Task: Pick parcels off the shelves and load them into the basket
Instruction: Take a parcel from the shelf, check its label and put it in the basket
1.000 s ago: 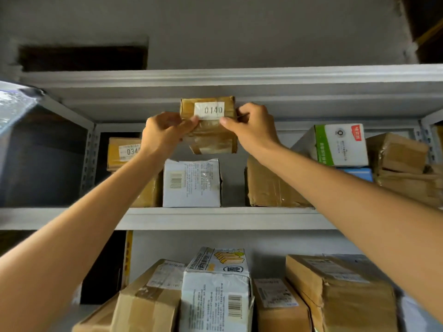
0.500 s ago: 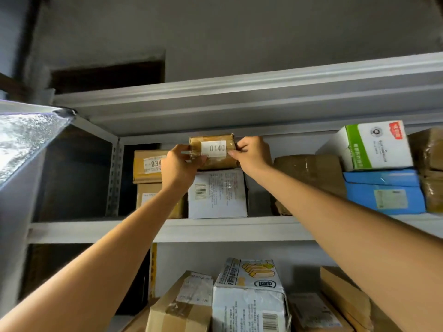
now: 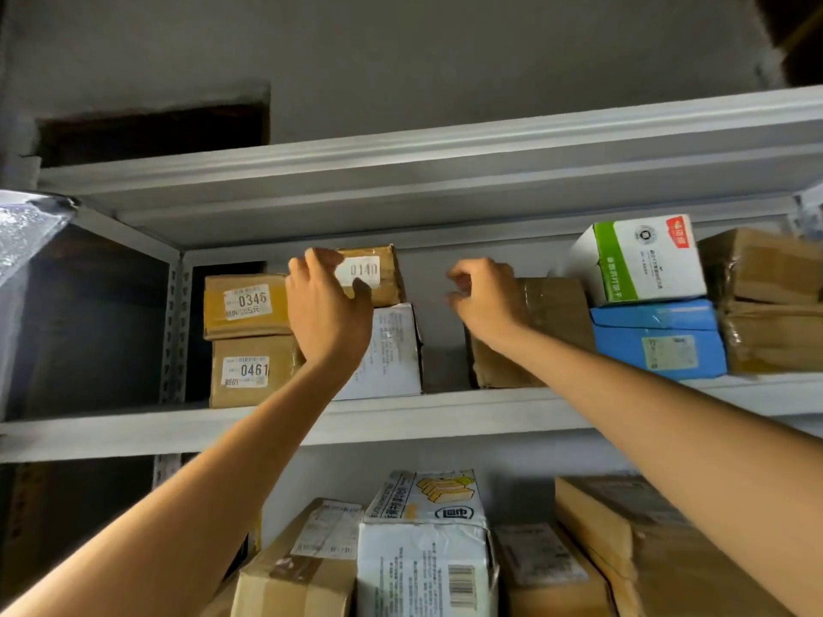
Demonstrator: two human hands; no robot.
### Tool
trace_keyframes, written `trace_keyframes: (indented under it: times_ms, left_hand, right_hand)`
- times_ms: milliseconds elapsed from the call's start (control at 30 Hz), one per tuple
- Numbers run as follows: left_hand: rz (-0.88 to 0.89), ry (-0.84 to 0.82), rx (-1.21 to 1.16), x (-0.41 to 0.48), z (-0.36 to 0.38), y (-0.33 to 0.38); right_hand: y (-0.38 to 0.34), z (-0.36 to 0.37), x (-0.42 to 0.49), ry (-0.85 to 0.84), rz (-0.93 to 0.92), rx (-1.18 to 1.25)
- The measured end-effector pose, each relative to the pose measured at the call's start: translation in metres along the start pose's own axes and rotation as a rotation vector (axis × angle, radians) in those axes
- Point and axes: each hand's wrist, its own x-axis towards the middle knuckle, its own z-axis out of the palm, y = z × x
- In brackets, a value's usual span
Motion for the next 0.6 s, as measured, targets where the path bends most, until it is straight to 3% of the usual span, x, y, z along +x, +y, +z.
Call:
trace_keyframes:
  times_ms: [100,167,300,400,500,600]
  left_hand:
    - [0.198,-0.240,-0.066,-0.015,0.018,0.031]
    - [0.263,-0.397,0.000,-0.021,0.034,0.049]
    - [0.119,-0.592,0.003,-0.025,0.065,0.069]
    - [0.032,-0.744,-0.074,-0.031,0.083,0.067]
    - [0.005,-0.716,-0.165,-0.039,0.089,0.062]
    - [0.012,-0.574,-0.189,-0.045,0.085,0.056]
  right_hand:
    - [0.017,-0.045,-0.015,0.008,-0.203,-0.194]
    - [0.025,-0.070,-0.018,-0.008,-0.219,-0.320]
    - [0.043,-0.103,-0.018,-0.121,0.025,-0.526]
    - [0.052,-0.115,-0.021,-0.277,0.064,-0.605]
    - [0.054,-0.111,-0.025,-0.375,0.068,-0.589]
    - [0.050,-0.104,-0.030,-0.273,0.145,-0.380]
